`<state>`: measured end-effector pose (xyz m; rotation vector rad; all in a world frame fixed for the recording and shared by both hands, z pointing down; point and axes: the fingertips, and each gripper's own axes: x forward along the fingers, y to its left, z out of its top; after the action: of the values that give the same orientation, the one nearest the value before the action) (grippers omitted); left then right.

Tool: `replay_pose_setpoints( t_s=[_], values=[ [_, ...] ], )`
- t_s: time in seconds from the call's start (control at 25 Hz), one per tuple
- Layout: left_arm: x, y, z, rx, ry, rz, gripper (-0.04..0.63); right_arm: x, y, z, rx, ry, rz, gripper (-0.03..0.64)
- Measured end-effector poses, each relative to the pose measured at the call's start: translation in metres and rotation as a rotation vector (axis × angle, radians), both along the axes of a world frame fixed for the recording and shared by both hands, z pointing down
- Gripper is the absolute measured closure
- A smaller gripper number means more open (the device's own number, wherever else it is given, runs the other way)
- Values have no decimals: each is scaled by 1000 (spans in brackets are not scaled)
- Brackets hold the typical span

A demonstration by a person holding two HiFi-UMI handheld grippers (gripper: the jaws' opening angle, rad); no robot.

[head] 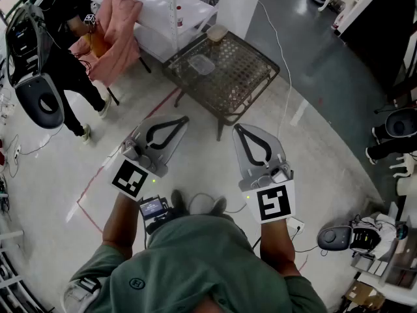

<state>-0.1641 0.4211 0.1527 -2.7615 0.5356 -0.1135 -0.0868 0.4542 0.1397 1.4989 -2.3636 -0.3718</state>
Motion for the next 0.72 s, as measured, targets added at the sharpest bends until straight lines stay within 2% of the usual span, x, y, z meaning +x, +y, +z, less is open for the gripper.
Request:
replay_pose_setpoints(
  t_s=[0.12, 0.36, 0.56, 0.72],
  values=[
    [-5, -4, 1, 23, -17, 10, 594, -6, -4, 1, -3, -4, -1, 613],
    [-19, -11, 4, -1, 1, 4, 594, -21, -10, 3, -5, -9, 0, 614],
    [-33, -14, 7, 10, -11, 18, 594, -37, -12, 6, -8, -15, 6, 614],
    [-45, -20, 13, -5, -12, 21, 594, -47, -18, 6, 0, -91, 18, 612]
  ],
)
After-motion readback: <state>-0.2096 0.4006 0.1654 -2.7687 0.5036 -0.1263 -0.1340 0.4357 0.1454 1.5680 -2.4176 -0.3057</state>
